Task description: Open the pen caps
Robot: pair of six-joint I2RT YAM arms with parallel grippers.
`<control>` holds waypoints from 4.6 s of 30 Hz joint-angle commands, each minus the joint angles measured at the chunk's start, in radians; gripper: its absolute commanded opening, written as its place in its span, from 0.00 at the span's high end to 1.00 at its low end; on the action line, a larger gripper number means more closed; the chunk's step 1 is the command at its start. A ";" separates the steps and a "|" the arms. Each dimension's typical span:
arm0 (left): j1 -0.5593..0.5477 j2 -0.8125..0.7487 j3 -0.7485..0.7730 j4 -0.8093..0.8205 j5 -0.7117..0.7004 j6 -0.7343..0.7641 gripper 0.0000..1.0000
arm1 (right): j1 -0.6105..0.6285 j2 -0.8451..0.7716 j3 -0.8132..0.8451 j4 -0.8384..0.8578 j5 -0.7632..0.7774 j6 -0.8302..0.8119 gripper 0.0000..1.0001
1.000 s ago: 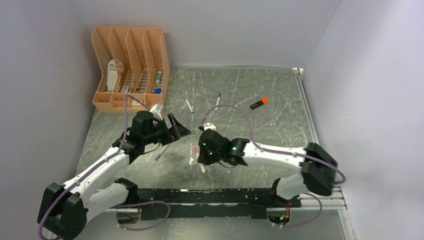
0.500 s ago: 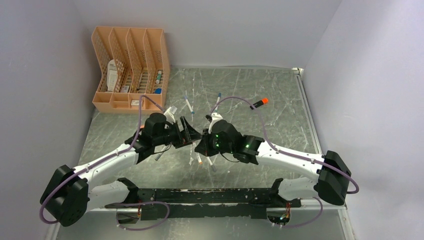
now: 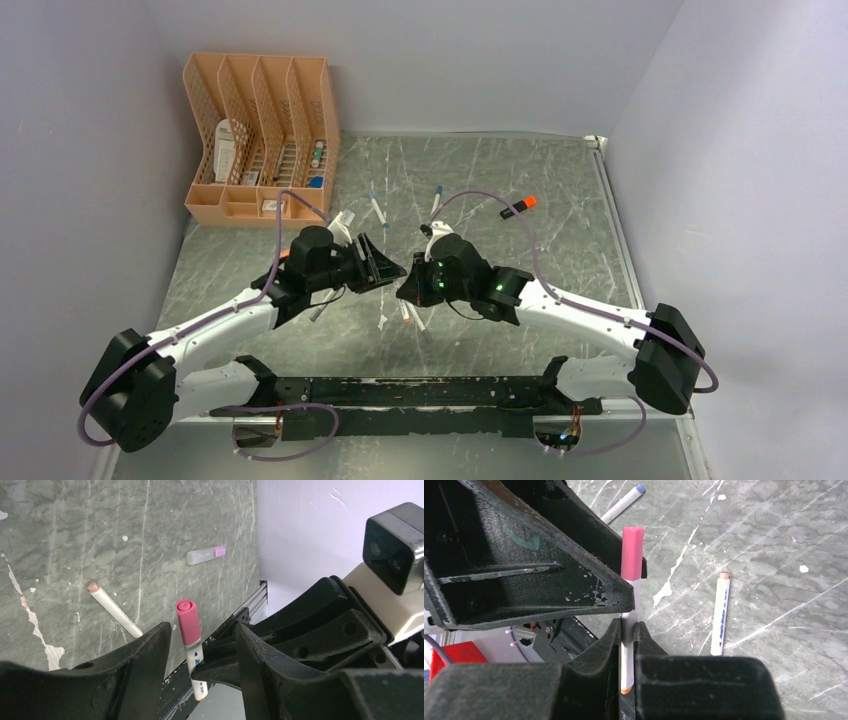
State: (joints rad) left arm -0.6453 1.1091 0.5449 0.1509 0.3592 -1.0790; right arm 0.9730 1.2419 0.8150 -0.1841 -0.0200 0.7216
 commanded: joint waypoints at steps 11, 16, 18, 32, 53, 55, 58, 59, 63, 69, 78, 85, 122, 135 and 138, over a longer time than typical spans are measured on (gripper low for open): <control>-0.022 0.053 0.023 0.044 -0.032 0.001 0.69 | -0.002 -0.027 -0.031 0.023 -0.029 0.004 1.00; -0.031 0.076 0.033 0.056 -0.019 -0.003 0.92 | -0.004 -0.029 -0.032 0.017 -0.019 0.002 1.00; -0.035 0.088 0.040 0.058 -0.014 -0.003 0.93 | -0.005 -0.029 -0.032 0.018 -0.017 0.001 1.00; -0.059 0.094 0.063 0.059 -0.027 -0.017 0.93 | -0.049 0.008 -0.032 0.054 -0.052 -0.023 0.74; 0.118 0.384 0.361 0.180 -0.087 0.142 0.93 | 0.060 -0.229 -0.286 0.062 -0.162 0.180 1.00; 0.142 0.421 0.393 0.189 -0.078 0.150 0.93 | 0.078 -0.253 -0.294 0.049 -0.150 0.198 1.00; 0.160 0.460 0.430 0.176 -0.067 0.173 0.93 | 0.085 -0.278 -0.300 0.045 -0.144 0.211 1.00; 0.166 0.468 0.438 0.167 -0.049 0.176 0.93 | 0.086 -0.279 -0.294 0.032 -0.130 0.208 1.00; 0.165 0.448 0.427 0.055 -0.005 0.225 0.93 | 0.058 -0.226 -0.183 -0.127 0.015 0.115 1.00; 0.142 0.335 0.286 -0.132 0.011 0.301 0.93 | -0.202 -0.046 -0.067 -0.178 0.051 -0.019 1.00; 0.061 0.328 0.202 -0.229 -0.143 0.364 0.92 | -0.288 0.259 0.021 0.014 0.013 -0.058 1.00; 0.027 0.510 0.289 -0.197 -0.235 0.394 0.92 | -0.289 0.430 0.110 0.092 0.008 -0.050 1.00; 0.006 0.332 0.381 -0.461 -0.317 0.428 0.28 | -0.240 0.201 0.069 -0.116 0.052 -0.178 0.61; 0.005 0.036 0.303 -0.609 -0.382 0.397 0.25 | 0.015 0.310 0.150 -0.260 0.245 -0.245 0.64; 0.007 -0.030 0.278 -0.643 -0.404 0.385 0.26 | 0.036 0.352 0.171 -0.271 0.252 -0.262 0.64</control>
State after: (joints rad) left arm -0.6327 1.1519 0.8543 -0.4168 0.0071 -0.6727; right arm 0.9863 1.5562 0.9424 -0.4099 0.1768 0.4961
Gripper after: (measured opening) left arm 0.746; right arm 0.363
